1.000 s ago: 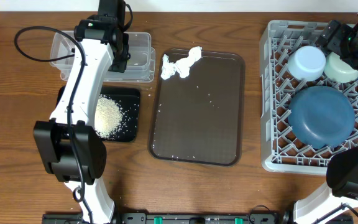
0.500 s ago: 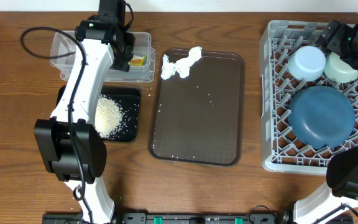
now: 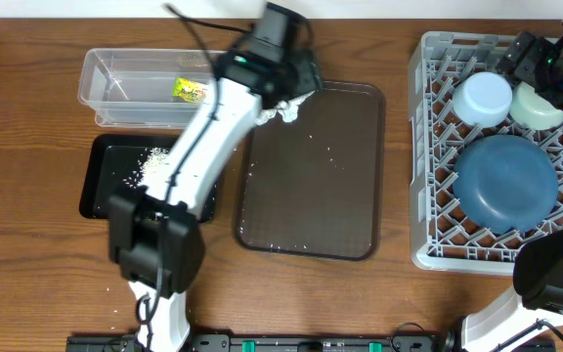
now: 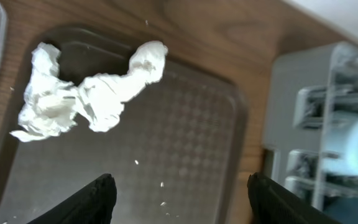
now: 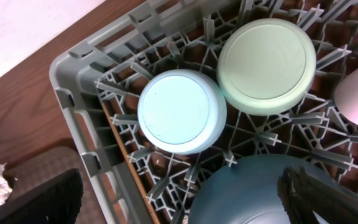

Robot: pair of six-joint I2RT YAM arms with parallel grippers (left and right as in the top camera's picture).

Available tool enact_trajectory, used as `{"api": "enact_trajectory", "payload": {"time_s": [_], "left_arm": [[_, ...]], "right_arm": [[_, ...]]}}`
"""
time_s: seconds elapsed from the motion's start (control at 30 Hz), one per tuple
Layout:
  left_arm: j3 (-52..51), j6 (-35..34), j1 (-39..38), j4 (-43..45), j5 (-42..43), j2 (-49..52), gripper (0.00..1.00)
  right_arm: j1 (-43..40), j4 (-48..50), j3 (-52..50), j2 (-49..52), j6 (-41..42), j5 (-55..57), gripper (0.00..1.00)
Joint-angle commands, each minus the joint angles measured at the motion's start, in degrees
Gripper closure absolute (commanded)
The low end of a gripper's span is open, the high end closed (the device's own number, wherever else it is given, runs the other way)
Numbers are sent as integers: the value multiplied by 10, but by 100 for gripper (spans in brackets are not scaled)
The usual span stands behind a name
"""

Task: Sort waste into correct bins and load items into the dishwasher rack
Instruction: 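Move the left gripper back to the brown tray and grasp the tissue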

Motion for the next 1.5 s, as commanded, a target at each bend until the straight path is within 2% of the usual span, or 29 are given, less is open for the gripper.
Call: {"api": "enact_trajectory", "payload": {"time_s": [0.0,0.2,0.3,0.6,0.9,1.13,1.17,1.23,1.4,1.47], "left_arm": [[-2,53,-25,16,-127,34,30],[-2,174,-45,110,-132,95,28],[-2,208,-43,156,-145,130,28],[-2,216,-14,215,-176,195,28],[-2,216,3,197,-171,205,28],[-2,216,2,188,-73,206,29],[-2,216,2,187,-71,206,33],[-2,216,1,184,-72,206,49],[-2,216,1,172,-72,206,69],[-2,216,1,171,-71,204,87]], "right_arm": [[0,0,10,-8,7,-2,1],[1,0,10,-8,7,-2,1],[1,0,10,-8,7,-2,1],[1,0,10,-8,7,-2,1],[1,0,10,-8,7,-2,1],[1,0,10,-8,7,-2,1],[1,0,10,-8,7,-2,1],[1,0,10,-8,7,-2,1],[0,0,10,-8,7,-2,1],[0,0,10,-8,7,-2,1]]}}
